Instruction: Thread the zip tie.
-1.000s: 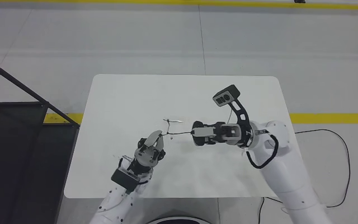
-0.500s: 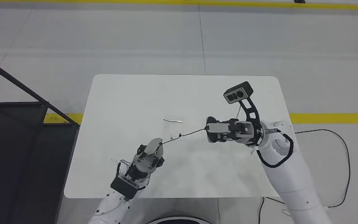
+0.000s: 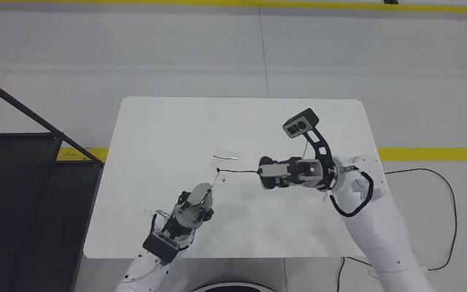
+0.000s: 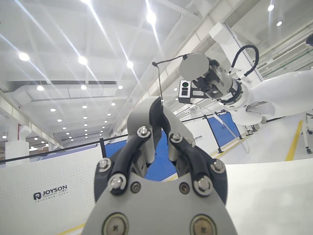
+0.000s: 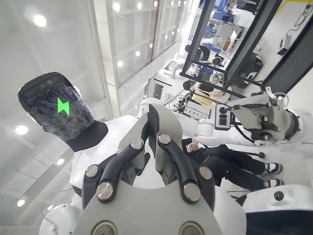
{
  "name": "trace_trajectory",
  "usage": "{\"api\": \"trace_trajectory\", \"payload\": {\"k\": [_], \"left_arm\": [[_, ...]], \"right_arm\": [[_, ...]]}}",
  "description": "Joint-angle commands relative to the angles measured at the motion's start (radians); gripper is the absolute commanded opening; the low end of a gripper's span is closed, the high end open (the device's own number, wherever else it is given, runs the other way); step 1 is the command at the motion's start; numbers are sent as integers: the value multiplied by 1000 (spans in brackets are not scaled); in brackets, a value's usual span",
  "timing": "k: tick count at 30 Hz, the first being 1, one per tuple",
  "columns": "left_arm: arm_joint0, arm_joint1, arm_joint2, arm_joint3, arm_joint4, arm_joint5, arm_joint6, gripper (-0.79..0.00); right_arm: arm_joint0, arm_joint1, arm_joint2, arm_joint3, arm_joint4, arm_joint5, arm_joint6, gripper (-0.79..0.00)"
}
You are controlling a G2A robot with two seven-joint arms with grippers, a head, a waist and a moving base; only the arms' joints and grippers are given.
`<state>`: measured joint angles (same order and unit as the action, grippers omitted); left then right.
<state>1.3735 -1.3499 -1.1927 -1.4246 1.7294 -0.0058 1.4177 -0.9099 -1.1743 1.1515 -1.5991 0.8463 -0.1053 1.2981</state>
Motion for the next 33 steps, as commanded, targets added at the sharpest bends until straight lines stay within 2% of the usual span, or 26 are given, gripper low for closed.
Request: {"api": "trace_trajectory", "payload": {"k": [1,6,10,16,21,24,33], "left_arm": [[6,1,-2,-10,-21,-12,-5,0],[52,10,-48,-57,-55,-18,-29,0],[118,27,-128,-120,-90,-61,-61,0],[212,49,-235,-203,-186,-199,-144,0],[263,59,-291,-264,-315,-327,-277,0],[297,59,-309,-300,-482,-380,-434,0],[297,59,-309,-300,-482,-380,-434,0]], "right_arm": [[0,0,-4,-6,-26,-9,-10,-785],[-2,0,-7,-37,-98,-46,-50,-785],[0,2,-2,-73,-187,-79,-88,-785],[-1,10,7,-130,-495,-116,-236,-785],[-17,11,-22,-165,-755,-69,-402,-785],[-26,9,-21,-170,-771,-69,-458,-785],[-26,9,-21,-170,-771,-69,-458,-785]]}}
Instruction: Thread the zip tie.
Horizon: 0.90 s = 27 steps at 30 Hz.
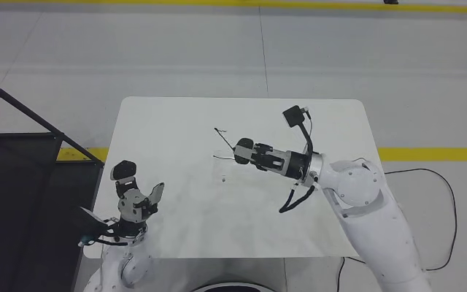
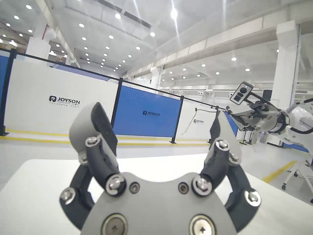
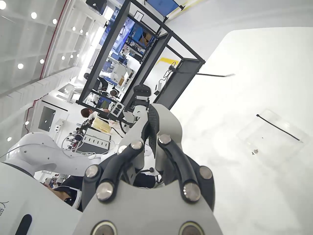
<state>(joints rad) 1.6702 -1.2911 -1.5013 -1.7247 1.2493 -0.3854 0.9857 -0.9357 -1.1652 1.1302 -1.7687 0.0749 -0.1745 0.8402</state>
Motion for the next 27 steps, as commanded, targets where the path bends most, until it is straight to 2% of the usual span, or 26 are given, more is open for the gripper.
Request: {"api": "trace_trajectory", "payload": {"k": [1,4,10,17,21,27], "left_arm": [[0,0,0,0,-2,0,-2,0],[0,0,0,-1,-5,2,-9,0],[-7,0,-28,-46,-160,-12,-184,0],[1,3,-52,-78,-211,-9,-309,0],[0,4,-56,-88,-225,-12,-364,0],[-4,4,-60,-91,-238,-10,-381,0]], "right_arm": [[0,0,0,0,0,0,0,-785],[-10,2,-14,-24,-88,4,-10,-785],[-35,12,-71,-118,-416,81,-3,-785],[-40,13,-166,-171,-762,213,45,-785],[-6,2,-232,-148,-864,279,99,-785],[62,-26,-326,-76,-945,352,153,-785]]}}
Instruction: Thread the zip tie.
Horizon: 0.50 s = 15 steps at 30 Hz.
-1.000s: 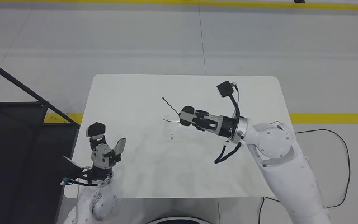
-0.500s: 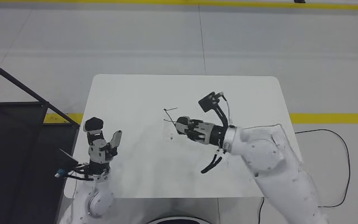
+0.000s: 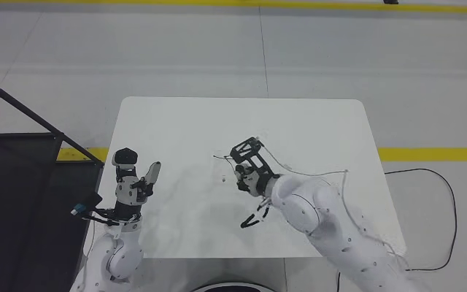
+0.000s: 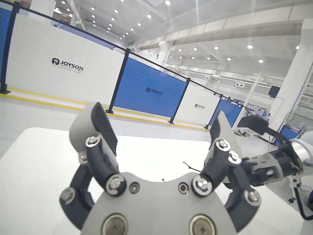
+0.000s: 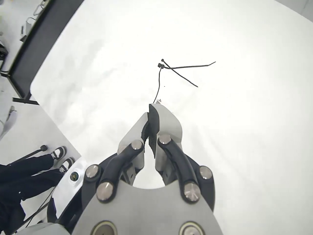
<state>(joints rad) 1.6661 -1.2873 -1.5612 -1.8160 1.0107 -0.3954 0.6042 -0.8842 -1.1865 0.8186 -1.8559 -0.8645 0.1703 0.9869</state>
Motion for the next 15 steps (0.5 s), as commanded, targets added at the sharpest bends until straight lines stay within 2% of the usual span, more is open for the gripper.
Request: {"api": "trace_trajectory", "payload": {"k": [1,15], "left_arm": [[0,0,0,0,1,0,1,0],[0,0,0,0,1,0,1,0]], "right_arm": [[19,-9,-27,23,-5,9,14,-785],[129,-77,-160,181,-44,66,104,-785]]}}
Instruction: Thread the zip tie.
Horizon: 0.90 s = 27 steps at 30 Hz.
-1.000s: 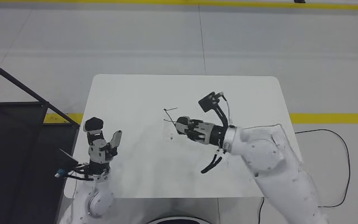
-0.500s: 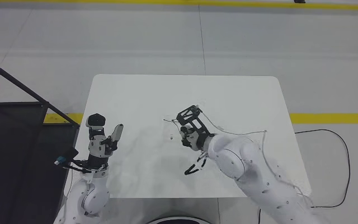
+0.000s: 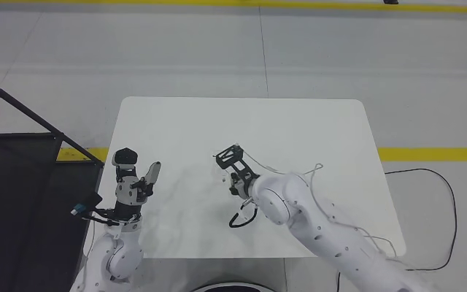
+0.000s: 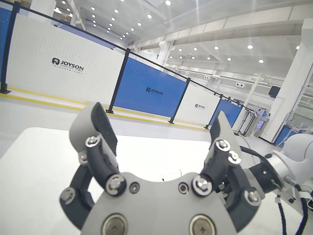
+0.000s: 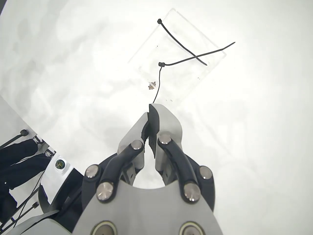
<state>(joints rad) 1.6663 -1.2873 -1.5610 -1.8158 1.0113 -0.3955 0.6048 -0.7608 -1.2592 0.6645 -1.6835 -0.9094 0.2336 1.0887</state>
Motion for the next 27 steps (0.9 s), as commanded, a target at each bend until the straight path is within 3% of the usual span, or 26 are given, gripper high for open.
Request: {"api": "trace_trajectory", "payload": {"k": [1,5,8,24,25,26,27], "left_arm": [[0,0,0,0,0,0,0,0],[0,0,0,0,0,0,0,0],[0,0,0,0,0,0,0,0],[0,0,0,0,0,0,0,0],[0,0,0,0,0,0,0,0],[0,0,0,0,0,0,0,0],[0,0,0,0,0,0,0,0]], "right_arm": [[12,-9,-11,16,1,5,5,-785],[29,-25,-27,42,1,9,12,-656],[36,-34,-33,53,-3,11,15,-603],[-31,-42,-18,-55,-121,21,39,-545],[-42,-39,-10,-73,-132,25,35,-514],[-55,-37,1,-95,-142,29,29,-425],[-71,-33,15,-121,-150,33,19,-222]]}}
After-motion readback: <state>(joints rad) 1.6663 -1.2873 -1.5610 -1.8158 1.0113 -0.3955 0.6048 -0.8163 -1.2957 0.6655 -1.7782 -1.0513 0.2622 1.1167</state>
